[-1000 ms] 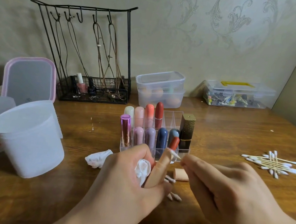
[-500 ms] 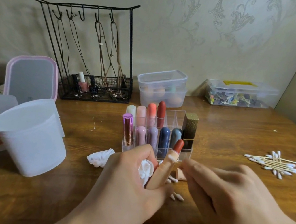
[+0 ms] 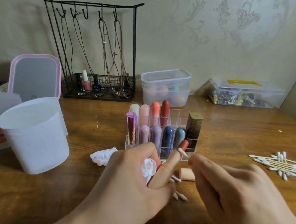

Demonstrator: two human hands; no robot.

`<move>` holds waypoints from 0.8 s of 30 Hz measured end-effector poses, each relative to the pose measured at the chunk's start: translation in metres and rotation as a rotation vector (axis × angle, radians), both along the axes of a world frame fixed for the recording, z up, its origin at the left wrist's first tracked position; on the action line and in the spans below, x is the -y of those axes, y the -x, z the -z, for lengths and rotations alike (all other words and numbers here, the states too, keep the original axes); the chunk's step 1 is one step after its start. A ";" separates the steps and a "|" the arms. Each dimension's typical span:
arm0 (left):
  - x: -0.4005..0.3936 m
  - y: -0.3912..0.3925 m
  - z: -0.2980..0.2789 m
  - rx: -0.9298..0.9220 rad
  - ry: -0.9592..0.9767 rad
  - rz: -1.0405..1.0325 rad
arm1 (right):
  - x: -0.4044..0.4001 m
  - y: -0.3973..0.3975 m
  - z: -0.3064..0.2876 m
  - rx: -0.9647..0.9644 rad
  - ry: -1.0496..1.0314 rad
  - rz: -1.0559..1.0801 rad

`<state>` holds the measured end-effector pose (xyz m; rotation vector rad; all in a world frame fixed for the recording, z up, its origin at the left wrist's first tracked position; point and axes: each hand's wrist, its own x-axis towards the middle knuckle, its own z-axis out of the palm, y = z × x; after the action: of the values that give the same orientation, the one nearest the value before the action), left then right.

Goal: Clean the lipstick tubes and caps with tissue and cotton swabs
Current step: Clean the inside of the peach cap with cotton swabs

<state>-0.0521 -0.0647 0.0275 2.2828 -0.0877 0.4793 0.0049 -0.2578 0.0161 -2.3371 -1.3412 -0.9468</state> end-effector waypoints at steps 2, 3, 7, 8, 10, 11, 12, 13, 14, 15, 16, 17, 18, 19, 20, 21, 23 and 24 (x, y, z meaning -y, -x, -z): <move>0.001 0.000 0.000 -0.012 -0.006 -0.005 | 0.001 0.000 0.001 0.002 0.027 -0.019; 0.002 0.000 0.000 -0.019 -0.002 -0.003 | 0.001 -0.001 0.001 -0.001 0.030 -0.018; 0.001 0.000 -0.001 -0.026 0.016 0.007 | 0.001 -0.001 0.000 -0.013 0.001 -0.004; 0.001 -0.001 -0.001 -0.032 0.021 0.006 | 0.001 -0.001 0.001 -0.017 0.007 -0.012; 0.000 -0.001 -0.001 -0.037 0.031 0.009 | 0.001 0.000 0.001 -0.032 0.005 -0.006; 0.000 -0.001 -0.001 -0.036 0.034 0.009 | 0.001 0.000 0.000 -0.037 -0.001 -0.006; -0.001 -0.001 -0.001 -0.035 0.035 0.008 | 0.002 -0.001 0.000 -0.039 0.001 -0.015; -0.001 -0.001 -0.001 -0.038 0.039 0.005 | 0.002 0.000 0.000 -0.037 0.011 -0.025; -0.001 -0.001 -0.001 -0.043 0.044 0.003 | 0.002 0.000 0.000 -0.035 0.018 -0.026; -0.001 -0.001 -0.001 -0.047 0.047 0.005 | 0.002 0.001 0.000 -0.035 0.016 -0.019; -0.001 -0.001 0.000 -0.046 0.044 0.005 | 0.001 0.001 0.000 -0.040 0.008 -0.016; -0.001 -0.001 0.000 -0.042 0.039 0.003 | 0.001 0.001 -0.001 -0.043 0.005 -0.022; 0.000 -0.001 0.000 -0.037 0.035 0.000 | -0.001 0.002 0.000 -0.043 0.014 -0.032; 0.000 0.000 0.000 -0.033 0.034 0.001 | -0.002 0.002 0.001 -0.039 0.025 -0.036; 0.000 -0.001 0.000 -0.031 0.033 0.003 | -0.002 0.003 0.001 -0.039 0.025 -0.027; 0.001 0.000 0.000 -0.033 0.028 0.005 | -0.001 0.002 0.001 -0.048 0.008 -0.015; 0.000 0.000 0.000 -0.035 0.013 0.002 | 0.000 0.001 0.001 -0.067 -0.015 -0.007; 0.000 0.000 0.001 -0.032 0.012 -0.001 | 0.000 0.001 0.002 -0.068 -0.006 -0.009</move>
<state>-0.0521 -0.0649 0.0270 2.2774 -0.0682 0.4428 0.0038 -0.2576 0.0143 -2.3352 -1.3198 -0.8599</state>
